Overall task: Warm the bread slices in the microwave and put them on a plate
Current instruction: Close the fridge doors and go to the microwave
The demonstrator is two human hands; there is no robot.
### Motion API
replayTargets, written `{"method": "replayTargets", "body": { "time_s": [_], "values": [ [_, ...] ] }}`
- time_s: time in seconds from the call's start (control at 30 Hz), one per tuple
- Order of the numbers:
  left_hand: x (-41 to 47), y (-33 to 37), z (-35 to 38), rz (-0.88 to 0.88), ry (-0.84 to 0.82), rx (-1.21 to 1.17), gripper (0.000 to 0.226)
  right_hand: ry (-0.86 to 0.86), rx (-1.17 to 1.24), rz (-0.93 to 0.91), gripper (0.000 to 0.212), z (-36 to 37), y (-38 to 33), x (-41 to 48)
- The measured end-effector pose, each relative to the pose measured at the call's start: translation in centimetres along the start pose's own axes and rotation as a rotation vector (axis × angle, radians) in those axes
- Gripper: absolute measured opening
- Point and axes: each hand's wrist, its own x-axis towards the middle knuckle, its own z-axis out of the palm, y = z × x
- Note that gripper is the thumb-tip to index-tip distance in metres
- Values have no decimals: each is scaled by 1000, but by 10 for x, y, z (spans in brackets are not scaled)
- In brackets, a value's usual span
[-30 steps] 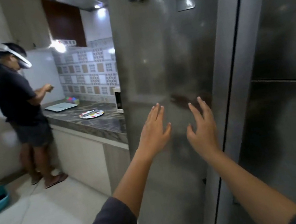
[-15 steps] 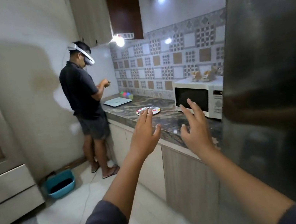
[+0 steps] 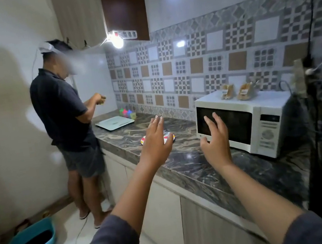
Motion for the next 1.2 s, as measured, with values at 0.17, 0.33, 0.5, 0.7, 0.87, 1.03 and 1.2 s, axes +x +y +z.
{"method": "replayTargets", "body": {
  "time_s": [0.17, 0.33, 0.5, 0.7, 0.87, 1.03, 1.2],
  "values": [
    [89, -31, 61, 64, -68, -51, 59, 43, -100, 76, 55, 37, 57, 70],
    [172, -49, 142, 187, -184, -126, 60, 155, -259, 139, 54, 53, 121, 123],
    [238, -43, 223, 293, -376, -256, 58, 301, -370, 283, 53, 37, 172, 167],
    [272, -8, 312, 329, -516, -481, 51, 375, -492, 339, 55, 10, 224, 189],
    [272, 27, 387, 273, -627, -641, 45, 372, -542, 381, 48, -18, 277, 209],
    [255, 55, 447, 193, -664, -763, 30, 291, -618, 361, 42, -38, 329, 226],
    [238, 70, 482, 113, -597, -811, 25, 337, -651, 205, 37, -35, 367, 227]
  ]
}}
